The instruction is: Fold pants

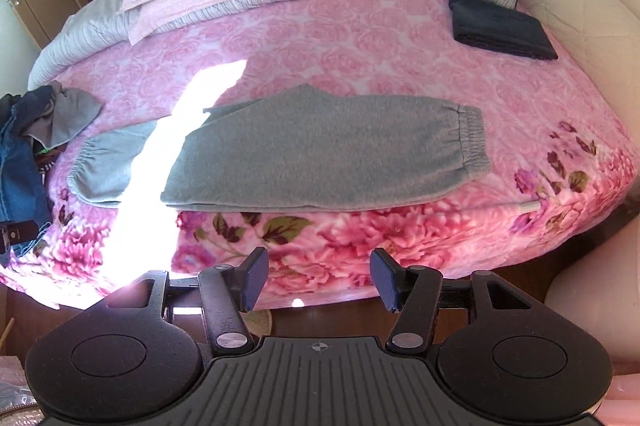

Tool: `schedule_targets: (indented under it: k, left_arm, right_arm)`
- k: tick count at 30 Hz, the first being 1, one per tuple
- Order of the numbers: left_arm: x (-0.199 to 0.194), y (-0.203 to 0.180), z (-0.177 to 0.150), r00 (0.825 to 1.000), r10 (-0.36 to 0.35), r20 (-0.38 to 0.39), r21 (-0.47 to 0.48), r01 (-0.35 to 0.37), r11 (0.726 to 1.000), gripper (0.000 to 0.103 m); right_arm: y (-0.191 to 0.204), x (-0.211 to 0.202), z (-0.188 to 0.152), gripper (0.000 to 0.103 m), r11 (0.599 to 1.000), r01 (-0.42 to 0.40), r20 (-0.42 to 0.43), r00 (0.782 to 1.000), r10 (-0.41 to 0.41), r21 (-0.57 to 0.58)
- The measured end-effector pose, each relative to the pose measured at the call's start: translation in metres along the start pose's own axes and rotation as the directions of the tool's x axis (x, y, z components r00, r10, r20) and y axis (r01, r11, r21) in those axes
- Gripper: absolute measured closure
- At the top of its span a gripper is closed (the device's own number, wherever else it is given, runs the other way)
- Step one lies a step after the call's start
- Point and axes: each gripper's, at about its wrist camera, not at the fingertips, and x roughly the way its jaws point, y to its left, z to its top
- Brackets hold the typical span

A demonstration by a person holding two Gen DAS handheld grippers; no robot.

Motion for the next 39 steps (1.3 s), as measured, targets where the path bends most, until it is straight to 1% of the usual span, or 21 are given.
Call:
schedule_targets:
  k: [3,8,20,27,30,32,36,39]
  left_arm:
    - [-0.014,-0.002,-0.003,1.0,0.009,0.027,0.015,-0.009,1.0,0.053]
    - [-0.024,0.0,-0.008,0.999,0.012,0.048,0.03,-0.013,0.999,0.053]
    - [-0.02,0.014,-0.01,0.999,0.015,0.029,0.04,-0.016,0.999,0.053]
    - [-0.005,0.018,-0.005,1.0,0.01,-0.004,0.045,-0.009,0.999,0.053]
    - [0.014,0.022,-0.004,1.0,-0.011,-0.009,0.048,0.012,0.999,0.052]
    - [0.035,0.026,-0.003,0.999,-0.035,-0.012,0.044,0.036,0.998,0.052]
    - [0.101,0.043,-0.003,0.997,-0.082,-0.005,0.011,0.082,0.997,0.052]
    - [0.158,0.056,-0.002,0.996,-0.09,0.01,-0.009,0.09,0.996,0.053]
  right_arm:
    - [0.003,-0.004,-0.003,0.049,1.0,-0.007,0.006,1.0,0.007,-0.015]
    - [0.011,-0.005,-0.007,0.049,0.999,-0.007,0.009,1.0,0.007,-0.042]
    - [0.022,0.007,-0.005,0.049,0.999,-0.021,-0.028,0.999,0.019,-0.05]
    - [0.024,0.024,-0.002,0.049,0.999,-0.018,-0.055,0.998,0.017,-0.029]
    - [0.019,0.043,-0.005,0.049,1.0,0.005,-0.046,0.999,-0.005,-0.001]
    - [0.011,0.062,-0.009,0.049,0.999,0.024,-0.028,0.999,-0.023,0.037]
    - [-0.011,0.119,-0.023,0.049,0.991,0.042,-0.004,0.999,-0.042,0.126]
    - [-0.025,0.167,-0.035,0.049,0.985,0.053,0.03,0.998,-0.059,0.164]
